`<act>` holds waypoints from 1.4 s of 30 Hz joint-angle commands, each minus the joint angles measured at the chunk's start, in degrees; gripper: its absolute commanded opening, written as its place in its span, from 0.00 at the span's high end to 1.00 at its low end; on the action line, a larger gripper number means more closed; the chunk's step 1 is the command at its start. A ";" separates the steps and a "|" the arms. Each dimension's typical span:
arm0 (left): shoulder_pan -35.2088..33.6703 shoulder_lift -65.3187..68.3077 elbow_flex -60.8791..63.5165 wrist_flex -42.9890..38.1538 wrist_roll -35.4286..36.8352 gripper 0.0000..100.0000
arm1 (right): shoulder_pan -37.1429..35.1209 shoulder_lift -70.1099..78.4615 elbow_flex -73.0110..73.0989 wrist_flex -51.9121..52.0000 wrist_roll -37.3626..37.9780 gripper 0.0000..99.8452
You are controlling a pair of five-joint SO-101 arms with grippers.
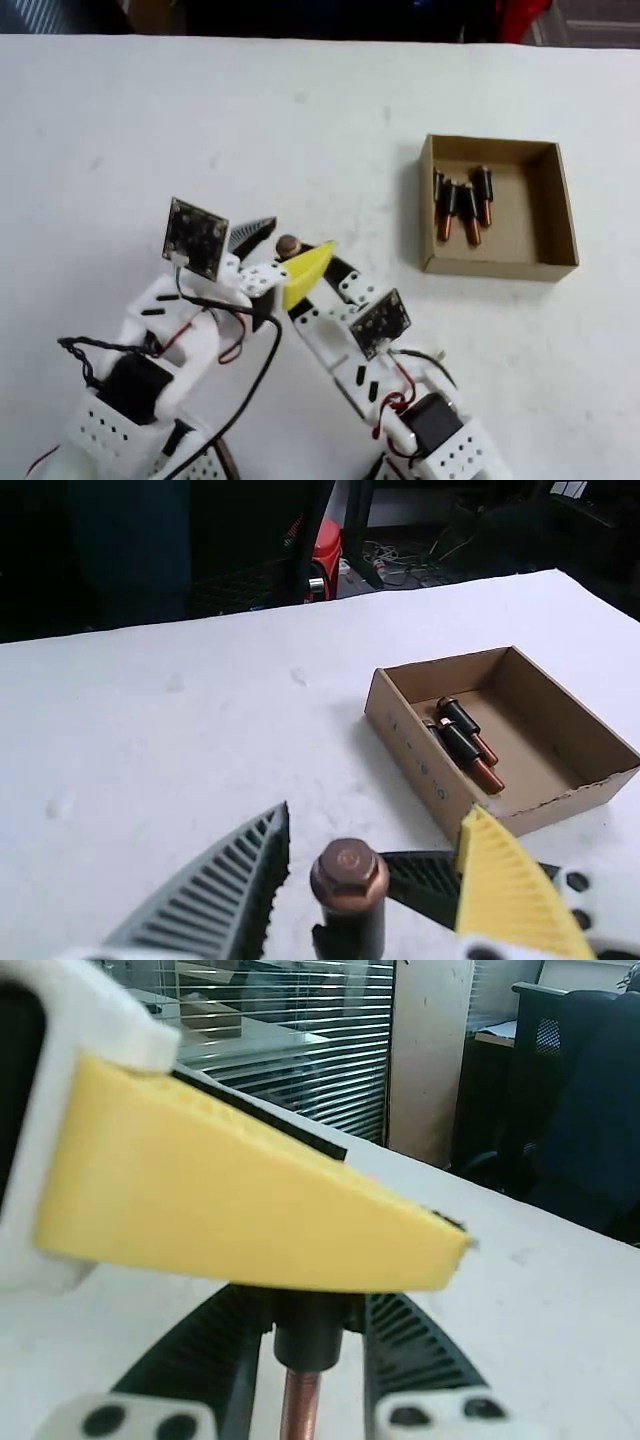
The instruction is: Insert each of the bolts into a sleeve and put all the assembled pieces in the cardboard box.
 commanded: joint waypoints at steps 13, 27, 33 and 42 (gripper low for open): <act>-14.55 -0.31 -11.78 0.35 -10.90 0.98 | 0.13 -0.40 0.44 0.13 -0.35 0.98; -27.03 -16.84 -6.59 7.91 -11.87 0.98 | 0.13 -0.48 0.44 2.59 -0.18 0.98; -27.12 -28.53 5.01 7.91 -14.86 0.98 | 0.22 -0.40 0.44 3.21 0.00 0.98; -27.12 -29.58 6.68 11.08 -14.86 0.98 | 0.22 -0.40 0.44 3.82 0.09 0.98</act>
